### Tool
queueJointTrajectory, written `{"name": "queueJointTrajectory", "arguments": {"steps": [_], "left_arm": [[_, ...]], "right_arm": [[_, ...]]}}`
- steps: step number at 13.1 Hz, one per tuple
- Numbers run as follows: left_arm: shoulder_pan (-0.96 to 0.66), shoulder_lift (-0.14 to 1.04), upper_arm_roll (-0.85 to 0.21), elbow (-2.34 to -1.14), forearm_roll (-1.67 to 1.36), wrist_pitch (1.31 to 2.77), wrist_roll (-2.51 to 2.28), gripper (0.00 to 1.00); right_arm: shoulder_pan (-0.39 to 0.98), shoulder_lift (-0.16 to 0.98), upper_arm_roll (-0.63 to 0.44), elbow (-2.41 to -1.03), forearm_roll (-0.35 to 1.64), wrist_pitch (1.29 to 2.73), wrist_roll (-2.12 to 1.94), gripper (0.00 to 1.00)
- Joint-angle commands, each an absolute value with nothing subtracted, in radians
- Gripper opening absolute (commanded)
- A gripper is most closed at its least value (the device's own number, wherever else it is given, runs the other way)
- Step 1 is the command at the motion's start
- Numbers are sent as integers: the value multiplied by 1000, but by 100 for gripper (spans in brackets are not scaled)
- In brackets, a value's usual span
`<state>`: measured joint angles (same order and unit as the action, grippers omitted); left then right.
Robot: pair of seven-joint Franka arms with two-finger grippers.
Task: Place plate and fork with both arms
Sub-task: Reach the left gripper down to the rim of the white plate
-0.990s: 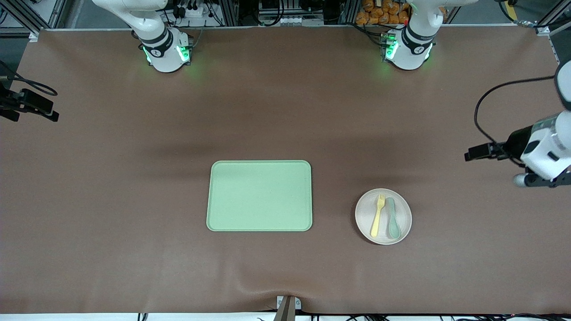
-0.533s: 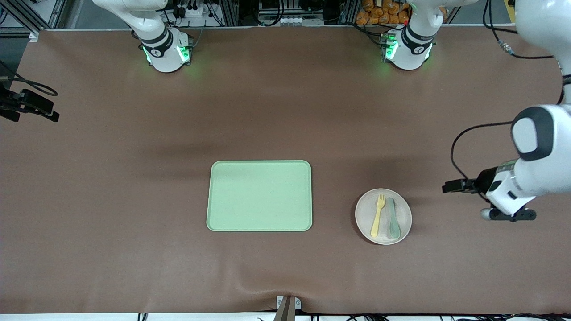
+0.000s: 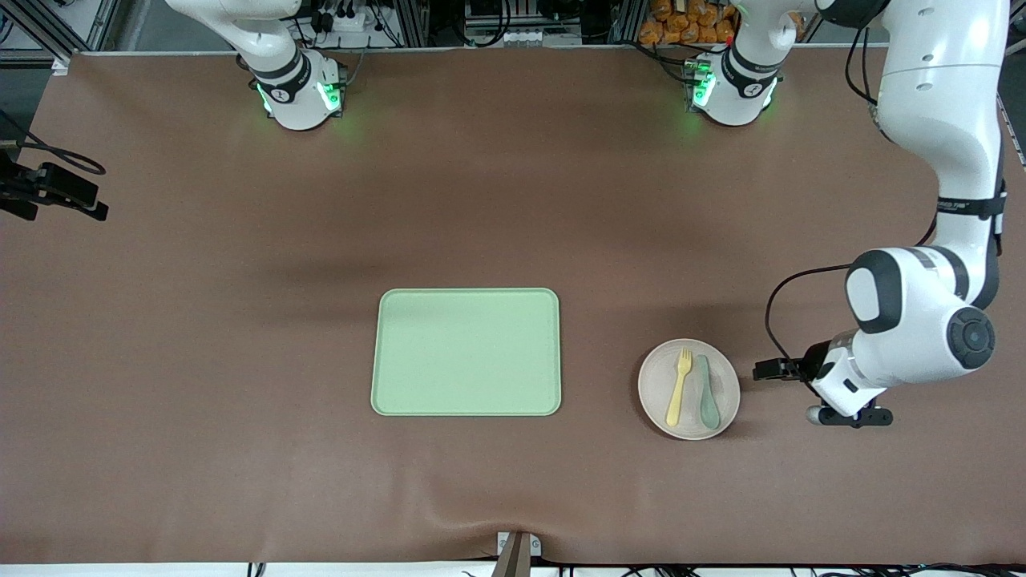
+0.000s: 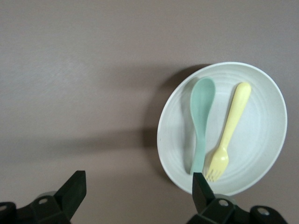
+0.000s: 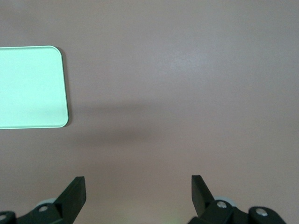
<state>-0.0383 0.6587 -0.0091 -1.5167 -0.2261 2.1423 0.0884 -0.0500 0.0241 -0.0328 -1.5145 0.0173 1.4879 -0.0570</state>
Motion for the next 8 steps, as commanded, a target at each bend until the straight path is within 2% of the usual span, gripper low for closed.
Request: {"name": "queueJointTrajectory", "arguments": {"steps": [1, 3, 8], "left_arm": [[-35, 713, -26, -1494, -274, 2196, 115, 100], [-37, 759, -28, -1490, -328, 2235, 181, 100], [-31, 788, -28, -1489, -376, 2256, 224, 66]], "right_arm": [[-55, 31, -28, -1500, 15, 1486, -60, 100], [-55, 31, -28, -1500, 15, 1486, -60, 100], [-54, 31, -28, -1500, 15, 1486, -60, 100]]}}
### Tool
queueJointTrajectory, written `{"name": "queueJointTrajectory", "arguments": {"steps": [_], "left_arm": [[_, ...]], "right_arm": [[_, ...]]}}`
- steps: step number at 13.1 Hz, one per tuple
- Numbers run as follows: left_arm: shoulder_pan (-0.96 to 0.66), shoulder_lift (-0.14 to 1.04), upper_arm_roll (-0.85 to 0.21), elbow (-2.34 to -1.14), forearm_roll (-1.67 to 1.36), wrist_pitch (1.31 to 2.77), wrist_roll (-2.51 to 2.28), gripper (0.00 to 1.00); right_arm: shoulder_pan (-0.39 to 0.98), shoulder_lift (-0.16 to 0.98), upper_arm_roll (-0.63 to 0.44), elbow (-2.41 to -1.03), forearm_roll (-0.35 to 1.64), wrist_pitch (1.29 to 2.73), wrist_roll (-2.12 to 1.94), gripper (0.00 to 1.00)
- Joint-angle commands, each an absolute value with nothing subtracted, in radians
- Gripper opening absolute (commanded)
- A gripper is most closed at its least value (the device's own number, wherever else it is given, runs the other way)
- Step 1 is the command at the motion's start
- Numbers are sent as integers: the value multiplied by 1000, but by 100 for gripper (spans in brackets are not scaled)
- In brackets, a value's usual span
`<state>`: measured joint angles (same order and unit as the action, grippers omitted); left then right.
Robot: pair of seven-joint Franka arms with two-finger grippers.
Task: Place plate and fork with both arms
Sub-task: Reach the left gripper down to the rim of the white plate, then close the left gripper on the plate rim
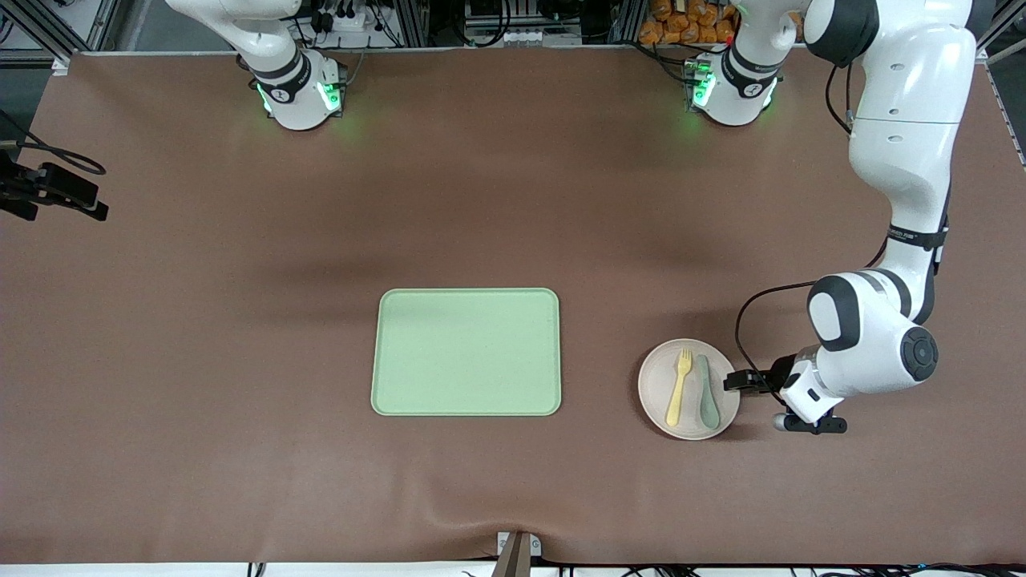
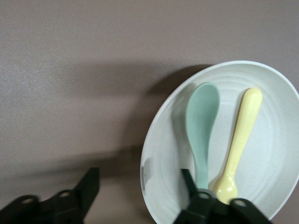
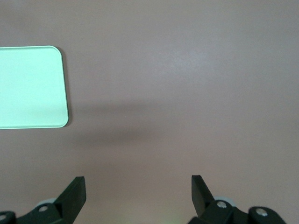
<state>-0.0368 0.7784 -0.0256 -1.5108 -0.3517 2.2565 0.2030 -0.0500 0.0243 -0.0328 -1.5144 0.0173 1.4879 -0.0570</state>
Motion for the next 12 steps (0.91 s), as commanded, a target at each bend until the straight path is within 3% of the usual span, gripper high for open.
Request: {"name": "queueJointTrajectory", "arguments": {"steps": [1, 6, 12], "left_arm": [[-34, 790, -28, -1489, -385, 2256, 224, 60], [-37, 807, -28, -1489, -394, 2258, 239, 56], [-35, 818, -26, -1489, -413, 2258, 267, 38]], "right_arm": [[-54, 31, -28, -1500, 15, 1486, -60, 100], [-54, 31, -28, -1500, 15, 1486, -60, 100], [-54, 32, -28, -1500, 15, 1486, -60, 100]]}}
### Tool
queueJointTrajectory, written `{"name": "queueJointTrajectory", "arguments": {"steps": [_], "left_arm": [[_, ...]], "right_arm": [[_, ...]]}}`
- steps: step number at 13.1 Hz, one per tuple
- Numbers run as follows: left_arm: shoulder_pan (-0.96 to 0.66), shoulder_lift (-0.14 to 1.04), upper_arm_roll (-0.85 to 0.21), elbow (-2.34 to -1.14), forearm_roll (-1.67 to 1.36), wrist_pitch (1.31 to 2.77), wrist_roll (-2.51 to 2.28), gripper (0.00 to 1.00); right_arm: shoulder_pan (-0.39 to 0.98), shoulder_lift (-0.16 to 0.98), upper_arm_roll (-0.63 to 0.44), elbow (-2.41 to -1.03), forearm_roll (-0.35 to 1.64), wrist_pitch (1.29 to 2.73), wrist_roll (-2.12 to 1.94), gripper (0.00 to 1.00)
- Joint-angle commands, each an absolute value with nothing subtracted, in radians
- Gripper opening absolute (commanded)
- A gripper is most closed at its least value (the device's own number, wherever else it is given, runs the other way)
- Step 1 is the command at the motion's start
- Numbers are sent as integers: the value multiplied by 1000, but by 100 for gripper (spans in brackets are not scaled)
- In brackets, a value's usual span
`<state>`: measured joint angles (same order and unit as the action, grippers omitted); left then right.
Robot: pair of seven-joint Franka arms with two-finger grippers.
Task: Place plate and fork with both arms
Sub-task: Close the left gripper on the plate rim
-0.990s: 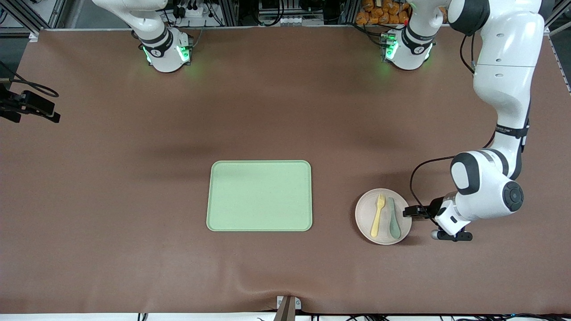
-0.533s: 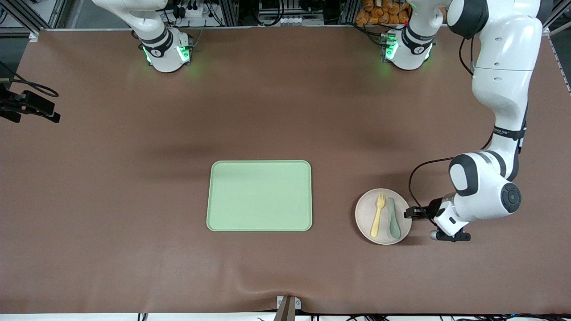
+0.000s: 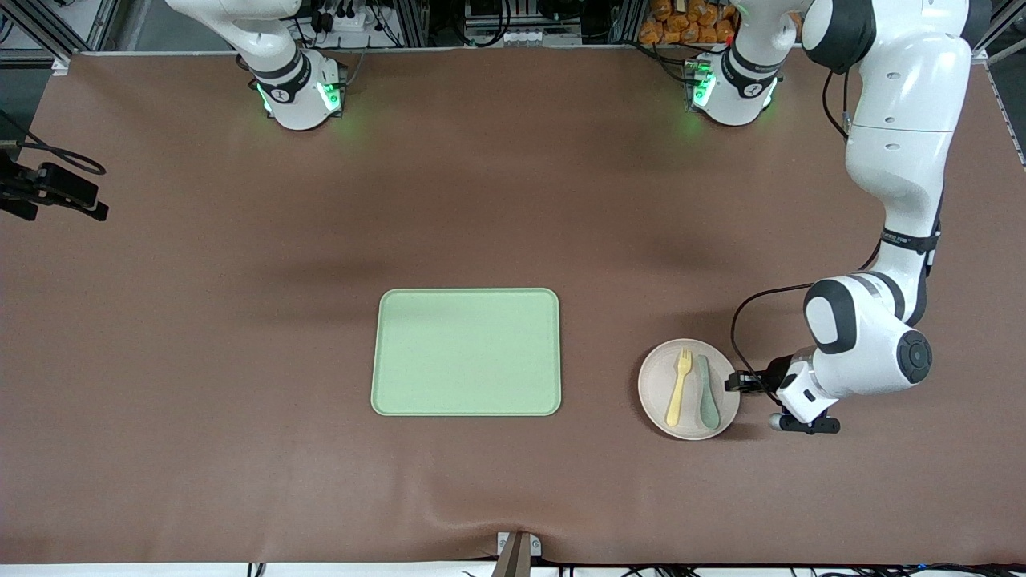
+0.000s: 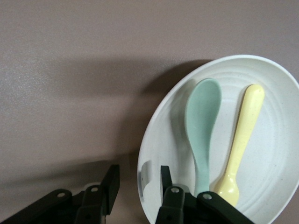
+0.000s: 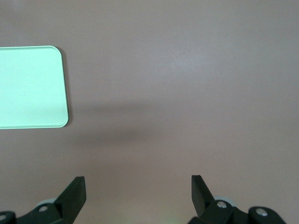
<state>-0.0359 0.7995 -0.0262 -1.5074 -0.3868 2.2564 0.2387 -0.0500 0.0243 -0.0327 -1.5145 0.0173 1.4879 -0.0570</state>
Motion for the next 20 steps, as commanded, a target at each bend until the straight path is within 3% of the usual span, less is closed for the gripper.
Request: {"name": "queueJointTrajectory", "arguments": {"steps": [1, 5, 20], "left_arm": [[-35, 818, -28, -1489, -413, 2258, 267, 34], [-35, 818, -26, -1489, -411, 2258, 267, 21], [-37, 802, -46, -1462, -413, 2255, 250, 0]], "right_arm": [[-54, 34, -28, -1500, 15, 1486, -60, 100], [-54, 34, -28, -1500, 15, 1486, -60, 100], [-54, 34, -28, -1502, 15, 1485, -60, 100]]}}
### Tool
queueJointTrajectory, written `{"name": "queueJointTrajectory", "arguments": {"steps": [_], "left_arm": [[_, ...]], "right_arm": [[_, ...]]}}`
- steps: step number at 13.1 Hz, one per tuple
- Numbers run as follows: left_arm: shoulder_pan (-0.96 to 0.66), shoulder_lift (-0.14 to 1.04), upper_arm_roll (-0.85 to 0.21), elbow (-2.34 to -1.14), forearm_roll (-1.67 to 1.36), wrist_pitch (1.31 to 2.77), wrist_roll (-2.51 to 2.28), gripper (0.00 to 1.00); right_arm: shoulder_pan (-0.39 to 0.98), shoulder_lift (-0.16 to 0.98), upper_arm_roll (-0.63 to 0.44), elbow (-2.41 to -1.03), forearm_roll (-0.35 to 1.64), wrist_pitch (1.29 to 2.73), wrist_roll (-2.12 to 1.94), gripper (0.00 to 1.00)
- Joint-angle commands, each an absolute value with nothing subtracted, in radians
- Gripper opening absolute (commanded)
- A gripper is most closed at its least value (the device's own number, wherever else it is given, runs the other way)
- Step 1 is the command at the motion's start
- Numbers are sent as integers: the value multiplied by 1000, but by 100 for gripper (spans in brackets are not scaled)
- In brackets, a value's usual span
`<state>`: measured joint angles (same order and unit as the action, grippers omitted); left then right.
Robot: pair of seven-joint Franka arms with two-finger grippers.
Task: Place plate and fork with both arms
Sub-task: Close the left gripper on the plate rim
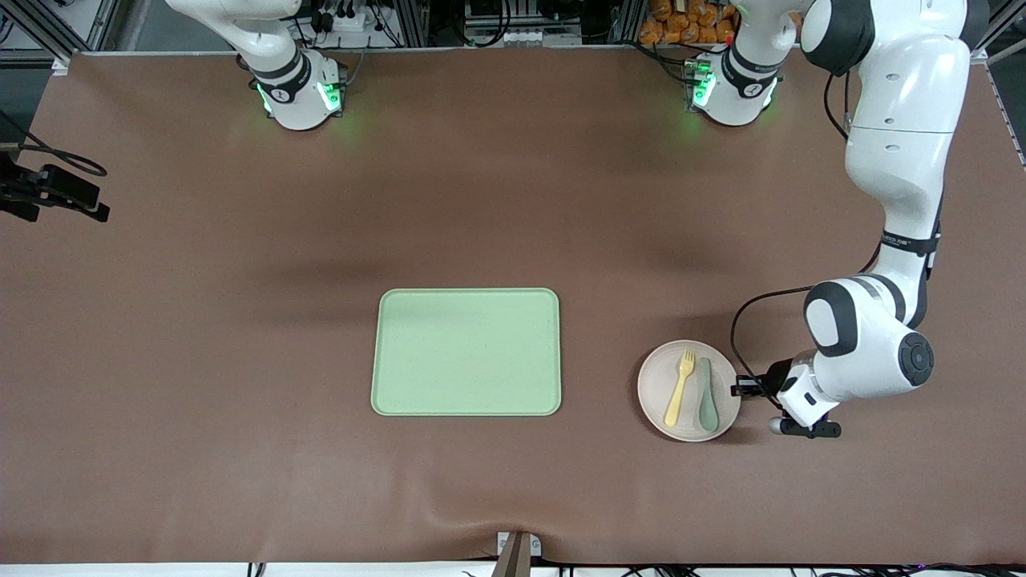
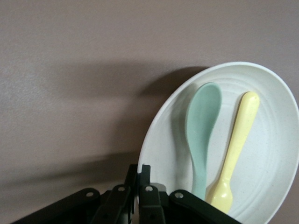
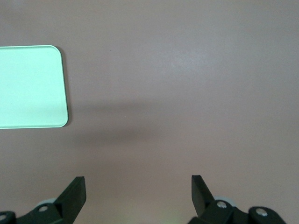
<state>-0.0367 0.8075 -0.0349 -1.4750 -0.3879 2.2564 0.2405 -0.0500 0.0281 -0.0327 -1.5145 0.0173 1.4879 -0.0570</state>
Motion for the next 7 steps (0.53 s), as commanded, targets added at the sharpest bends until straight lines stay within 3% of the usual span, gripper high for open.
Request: {"name": "queueJointTrajectory", "arguments": {"steps": [1, 7], "left_arm": [[-37, 802, -49, -1462, -419, 2255, 249, 0], [-46, 762, -64, -1460, -477, 2227, 163, 0]], "right_arm": [[-54, 34, -28, -1502, 15, 1485, -60, 100], [-54, 34, -28, -1502, 15, 1485, -60, 100]]}}
